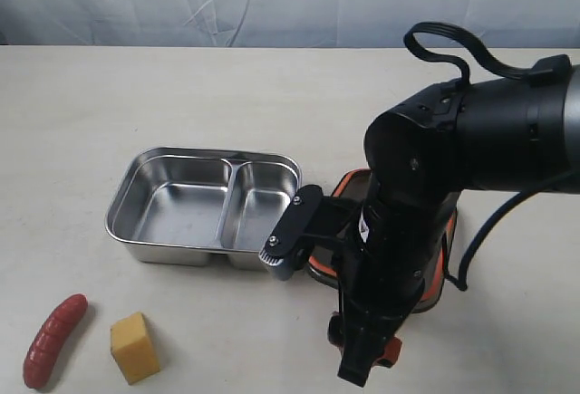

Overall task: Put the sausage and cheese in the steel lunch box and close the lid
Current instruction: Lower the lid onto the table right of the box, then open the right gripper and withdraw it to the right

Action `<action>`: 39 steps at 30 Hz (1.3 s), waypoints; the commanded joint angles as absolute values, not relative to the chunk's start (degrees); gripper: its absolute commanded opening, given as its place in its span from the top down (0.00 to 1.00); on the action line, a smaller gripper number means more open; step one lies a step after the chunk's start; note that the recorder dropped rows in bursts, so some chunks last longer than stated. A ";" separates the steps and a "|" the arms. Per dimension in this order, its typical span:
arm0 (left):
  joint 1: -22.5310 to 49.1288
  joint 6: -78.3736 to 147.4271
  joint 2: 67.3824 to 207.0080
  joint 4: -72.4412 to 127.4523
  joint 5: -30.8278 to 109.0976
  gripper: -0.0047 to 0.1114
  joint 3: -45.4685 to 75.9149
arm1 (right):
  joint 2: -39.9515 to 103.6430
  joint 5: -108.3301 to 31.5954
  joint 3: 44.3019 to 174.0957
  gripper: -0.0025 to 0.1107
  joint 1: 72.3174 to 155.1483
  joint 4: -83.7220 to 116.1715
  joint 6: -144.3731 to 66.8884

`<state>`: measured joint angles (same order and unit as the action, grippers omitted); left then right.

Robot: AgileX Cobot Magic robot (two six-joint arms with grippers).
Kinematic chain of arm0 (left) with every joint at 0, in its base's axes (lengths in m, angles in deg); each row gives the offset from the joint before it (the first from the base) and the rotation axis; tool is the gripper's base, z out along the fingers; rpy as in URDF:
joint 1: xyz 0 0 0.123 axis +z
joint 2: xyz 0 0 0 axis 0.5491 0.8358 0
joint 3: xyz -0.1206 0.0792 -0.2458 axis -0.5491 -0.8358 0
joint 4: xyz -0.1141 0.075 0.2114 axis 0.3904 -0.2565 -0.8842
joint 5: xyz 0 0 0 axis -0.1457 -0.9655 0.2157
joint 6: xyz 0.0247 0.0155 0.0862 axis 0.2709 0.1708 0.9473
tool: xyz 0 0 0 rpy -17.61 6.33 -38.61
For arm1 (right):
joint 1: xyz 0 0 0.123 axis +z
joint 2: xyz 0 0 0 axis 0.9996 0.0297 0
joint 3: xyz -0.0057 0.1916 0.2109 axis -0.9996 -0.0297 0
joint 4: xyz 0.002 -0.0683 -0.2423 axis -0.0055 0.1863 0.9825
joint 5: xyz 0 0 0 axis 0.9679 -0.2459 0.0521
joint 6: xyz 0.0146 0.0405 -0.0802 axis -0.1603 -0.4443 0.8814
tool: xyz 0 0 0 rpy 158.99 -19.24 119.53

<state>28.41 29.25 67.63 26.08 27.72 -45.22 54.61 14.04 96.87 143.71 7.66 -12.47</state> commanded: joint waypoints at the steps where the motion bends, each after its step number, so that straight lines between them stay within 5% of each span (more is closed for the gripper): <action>1: 28.01 29.25 67.38 25.84 28.12 0.96 -45.47 | 54.62 13.42 97.13 0.35 143.71 8.46 -13.54; 8: 28.01 29.25 67.38 25.84 28.12 0.96 -45.47 | 54.62 14.68 97.13 0.06 143.71 8.24 -13.98; 31: 28.01 29.25 67.38 25.84 28.12 0.96 -45.47 | 61.36 16.83 95.85 0.06 143.71 -7.42 -5.49; 39: 28.01 29.25 67.38 25.84 28.12 0.96 -45.47 | 60.04 30.75 99.25 0.06 143.71 -9.36 -5.23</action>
